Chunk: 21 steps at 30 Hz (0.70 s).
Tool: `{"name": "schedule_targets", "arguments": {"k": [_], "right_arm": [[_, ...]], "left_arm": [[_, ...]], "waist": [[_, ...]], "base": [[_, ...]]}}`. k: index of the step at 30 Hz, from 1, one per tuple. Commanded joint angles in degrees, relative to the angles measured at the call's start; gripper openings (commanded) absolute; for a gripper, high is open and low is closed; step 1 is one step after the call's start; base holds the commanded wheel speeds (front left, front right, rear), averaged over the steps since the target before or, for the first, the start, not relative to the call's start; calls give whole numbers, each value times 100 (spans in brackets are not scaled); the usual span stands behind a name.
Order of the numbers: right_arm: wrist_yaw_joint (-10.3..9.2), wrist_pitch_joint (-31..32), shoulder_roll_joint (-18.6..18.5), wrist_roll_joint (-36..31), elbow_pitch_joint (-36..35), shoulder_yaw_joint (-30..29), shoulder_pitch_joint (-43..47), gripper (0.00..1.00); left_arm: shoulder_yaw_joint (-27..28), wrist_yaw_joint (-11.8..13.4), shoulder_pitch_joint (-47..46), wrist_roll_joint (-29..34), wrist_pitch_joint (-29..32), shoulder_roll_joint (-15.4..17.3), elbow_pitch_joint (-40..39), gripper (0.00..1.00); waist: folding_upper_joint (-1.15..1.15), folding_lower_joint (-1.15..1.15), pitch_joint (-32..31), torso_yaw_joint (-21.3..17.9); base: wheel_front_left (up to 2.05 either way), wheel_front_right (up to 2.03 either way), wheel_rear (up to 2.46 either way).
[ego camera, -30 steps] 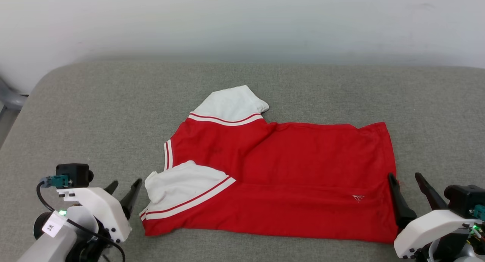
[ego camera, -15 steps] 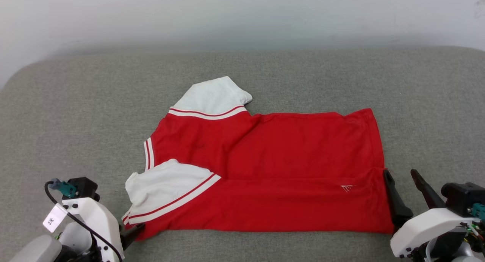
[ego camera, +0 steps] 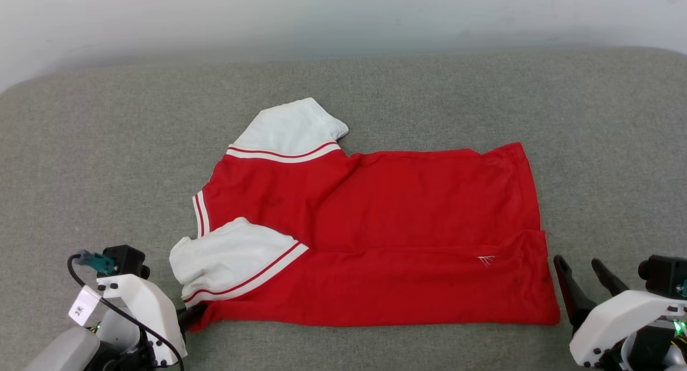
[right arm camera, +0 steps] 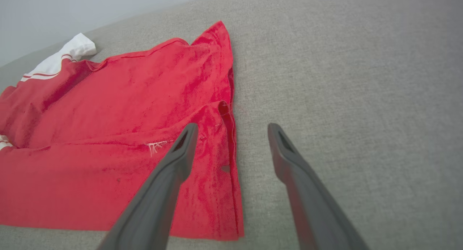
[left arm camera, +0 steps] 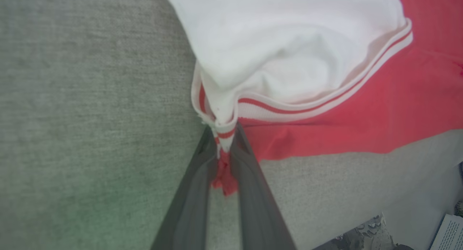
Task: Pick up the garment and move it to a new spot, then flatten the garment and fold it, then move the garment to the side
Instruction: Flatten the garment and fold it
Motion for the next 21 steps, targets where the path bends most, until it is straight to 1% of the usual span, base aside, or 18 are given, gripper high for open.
{"name": "schedule_targets", "arguments": {"k": [1, 5, 8, 10, 11, 13, 16, 21], "right_arm": [[-4, 312, -43, 76, -47, -83, 64, 100], [-4, 1378, -179, 80, -179, -235, 140, 100], [-4, 2172, -246, 63, -297, -265, 134, 100], [-4, 2553, -262, 78, -354, -220, 93, 100], [-4, 2553, -262, 78, -354, -220, 93, 100], [-4, 2779, -288, 55, -375, -149, 3, 100], [-4, 2949, -283, 25, -254, -19, -125, 100], [-4, 3046, -272, -12, 255, 156, -383, 100]], "left_arm": [[-98, -45, 75, 65, -30, -98, 51, 0], [-23, -7, 56, 175, -196, 41, -119, 0], [34, 75, 51, 277, -309, 161, -374, 0], [36, 131, 43, 365, -348, 227, -573, 0], [36, 131, 43, 365, -348, 227, -573, 0], [41, 176, 39, 425, -372, 279, -743, 0], [59, 226, -2, 468, -378, 337, -945, 0], [53, 275, -15, 497, -359, 362, -1148, 0]], "waist": [[0, 0, -81, 33], [0, 0, -202, 88], [0, 0, -244, 148], [0, 0, -230, 205], [0, 0, -230, 205], [0, 0, -184, 253], [0, 0, -87, 308], [0, 0, 65, 346]], "base": [[0, 0, 0], [0, 0, 0], [0, 0, 0], [0, 0, 0], [0, 0, 0], [0, 0, 0], [0, 0, 0], [0, 0, 0]]}}
